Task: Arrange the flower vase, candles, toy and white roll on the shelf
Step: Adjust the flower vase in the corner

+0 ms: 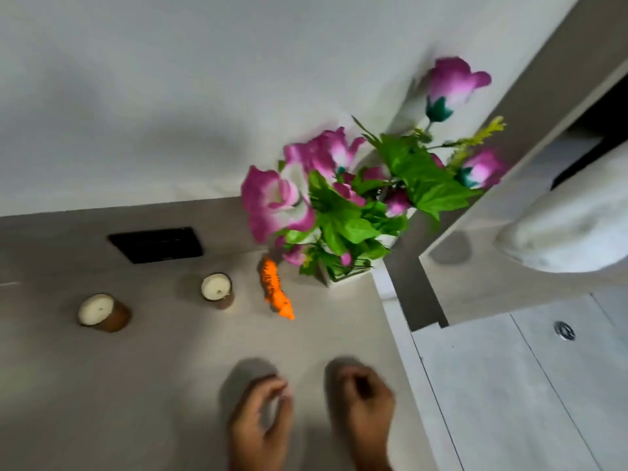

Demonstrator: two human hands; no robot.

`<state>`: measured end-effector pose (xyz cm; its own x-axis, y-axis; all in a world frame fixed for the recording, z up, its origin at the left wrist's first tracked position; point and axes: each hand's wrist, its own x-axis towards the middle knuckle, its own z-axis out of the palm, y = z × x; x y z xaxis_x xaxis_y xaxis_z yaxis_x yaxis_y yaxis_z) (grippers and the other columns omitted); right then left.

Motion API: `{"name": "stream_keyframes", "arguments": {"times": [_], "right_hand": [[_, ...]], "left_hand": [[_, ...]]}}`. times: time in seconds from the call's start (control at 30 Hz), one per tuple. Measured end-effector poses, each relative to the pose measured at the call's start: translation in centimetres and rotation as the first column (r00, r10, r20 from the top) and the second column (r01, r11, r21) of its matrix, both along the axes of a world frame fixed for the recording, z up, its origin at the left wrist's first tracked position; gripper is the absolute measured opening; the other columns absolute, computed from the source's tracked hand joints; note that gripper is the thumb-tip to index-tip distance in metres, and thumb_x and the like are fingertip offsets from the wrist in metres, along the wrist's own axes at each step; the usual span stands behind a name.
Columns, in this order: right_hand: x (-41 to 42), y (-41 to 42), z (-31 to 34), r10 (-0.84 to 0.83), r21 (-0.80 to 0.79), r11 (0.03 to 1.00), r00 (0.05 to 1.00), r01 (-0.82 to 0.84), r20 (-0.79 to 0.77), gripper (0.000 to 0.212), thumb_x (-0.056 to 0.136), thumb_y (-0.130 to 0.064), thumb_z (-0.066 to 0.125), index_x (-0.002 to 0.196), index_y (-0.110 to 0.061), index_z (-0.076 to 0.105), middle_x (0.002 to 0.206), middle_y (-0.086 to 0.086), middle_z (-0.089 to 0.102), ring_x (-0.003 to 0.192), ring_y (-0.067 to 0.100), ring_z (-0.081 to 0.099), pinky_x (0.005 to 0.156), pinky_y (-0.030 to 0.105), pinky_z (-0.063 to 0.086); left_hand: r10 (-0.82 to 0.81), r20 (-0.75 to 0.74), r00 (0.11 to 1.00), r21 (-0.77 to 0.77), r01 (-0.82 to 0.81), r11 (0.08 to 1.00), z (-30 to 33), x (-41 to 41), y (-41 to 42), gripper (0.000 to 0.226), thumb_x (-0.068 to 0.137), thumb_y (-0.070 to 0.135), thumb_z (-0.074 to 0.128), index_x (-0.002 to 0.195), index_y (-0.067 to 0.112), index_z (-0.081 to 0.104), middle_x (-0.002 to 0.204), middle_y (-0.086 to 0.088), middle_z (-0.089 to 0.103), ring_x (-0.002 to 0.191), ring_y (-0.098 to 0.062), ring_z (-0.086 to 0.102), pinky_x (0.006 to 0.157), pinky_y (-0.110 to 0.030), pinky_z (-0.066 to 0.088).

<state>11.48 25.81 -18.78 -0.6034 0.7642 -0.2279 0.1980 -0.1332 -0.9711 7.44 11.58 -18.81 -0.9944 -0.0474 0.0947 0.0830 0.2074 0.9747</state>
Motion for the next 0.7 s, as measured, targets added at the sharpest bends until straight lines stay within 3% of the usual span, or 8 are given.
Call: {"name": "stream_keyframes", "arguments": {"times": [0.03,0.1,0.17,0.23,0.33,0.43,0.57,0.7], "right_hand": [[-0.6,2.9,0.1,-0.074,0.031,0.997,0.996,0.072,0.04,0.037,0.091,0.018,0.066,0.078,-0.015,0.076,0.078,0.0,0.078,0.081,0.028,0.072,0.076,0.03,0.059],[-2.8,7.1,0.3,-0.113,0.137,0.985,0.993,0.106,0.044,0.023,0.094,0.008,0.07,0.099,-0.014,0.077,0.094,0.0,0.08,0.091,0.019,0.074,0.082,0.028,0.061],[-5.6,9.6,-0.3,-0.036,0.154,0.988,0.999,0.031,0.032,0.028,0.095,0.0,0.073,0.121,-0.009,0.07,0.117,0.003,0.073,0.107,0.021,0.071,0.087,0.02,0.059],[-7.8,11.0,-1.2,0.051,0.151,0.987,0.998,-0.048,-0.02,0.043,0.095,-0.007,0.075,0.136,-0.011,0.061,0.129,-0.003,0.066,0.116,0.019,0.066,0.089,0.014,0.055],[-10.4,11.8,-2.3,0.185,0.187,0.966,0.983,-0.179,-0.015,0.058,0.095,-0.01,0.075,0.149,-0.011,0.053,0.14,0.004,0.064,0.127,0.019,0.062,0.108,0.034,0.052],[-11.7,12.3,-3.0,0.282,0.309,0.91,0.959,-0.276,0.026,0.054,0.095,-0.008,0.073,0.146,-0.013,0.058,0.124,0.012,0.074,0.106,0.015,0.064,0.1,0.041,0.055],[-11.8,12.1,-3.1,0.286,0.305,0.916,0.957,-0.26,-0.043,0.032,0.097,-0.006,0.069,0.128,-0.015,0.069,0.093,0.0,0.075,0.075,0.016,0.062,0.076,0.032,0.054],[-11.6,12.1,-3.1,0.271,0.292,0.925,0.961,-0.243,-0.059,0.028,0.099,-0.005,0.065,0.124,-0.015,0.069,0.093,0.006,0.076,0.079,0.021,0.066,0.077,0.038,0.057]], "left_hand": [[-0.057,0.039,0.998,0.048,0.055,0.997,-0.5,0.0,2.9,0.014,0.087,0.02,0.078,0.094,0.03,0.072,0.106,0.019,0.076,0.096,0.006,0.069,0.094,-0.019,0.055],[-0.151,0.2,0.968,0.129,0.127,0.984,-0.3,-1.5,8.5,0.044,0.086,-0.005,0.075,0.112,0.028,0.065,0.124,-0.002,0.07,0.102,-0.002,0.068,0.096,-0.03,0.057],[-0.134,0.241,0.961,0.15,0.1,0.984,-0.7,-4.2,11.9,0.051,0.088,-0.007,0.071,0.13,0.018,0.057,0.139,-0.012,0.056,0.117,-0.015,0.063,0.099,-0.027,0.054],[-0.102,0.226,0.969,0.12,0.076,0.99,-1.2,-6.8,13.8,0.056,0.09,-0.006,0.07,0.141,0.004,0.049,0.14,-0.018,0.053,0.121,-0.025,0.06,0.097,-0.021,0.054],[-0.114,0.162,0.98,0.02,0.112,0.994,-2.1,-9.8,15.0,0.052,0.09,0.002,0.072,0.137,-0.002,0.051,0.116,-0.022,0.068,0.108,-0.035,0.068,0.096,-0.04,0.056],[-0.11,0.131,0.985,-0.014,0.113,0.993,-2.6,-11.2,15.2,0.039,0.091,0.002,0.072,0.126,0.001,0.058,0.11,-0.011,0.074,0.105,-0.024,0.073,0.094,-0.034,0.058],[-0.08,0.103,0.991,-0.021,0.082,0.996,-3.2,-11.7,15.3,0.032,0.091,0.007,0.072,0.122,0.002,0.062,0.105,-0.006,0.076,0.096,-0.01,0.074,0.088,-0.028,0.058],[-0.089,0.098,0.991,-0.002,0.09,0.996,-3.3,-11.7,15.9,0.035,0.087,0.02,0.07,0.119,0.005,0.064,0.102,0.006,0.075,0.093,0.005,0.071,0.084,-0.017,0.054]]}}
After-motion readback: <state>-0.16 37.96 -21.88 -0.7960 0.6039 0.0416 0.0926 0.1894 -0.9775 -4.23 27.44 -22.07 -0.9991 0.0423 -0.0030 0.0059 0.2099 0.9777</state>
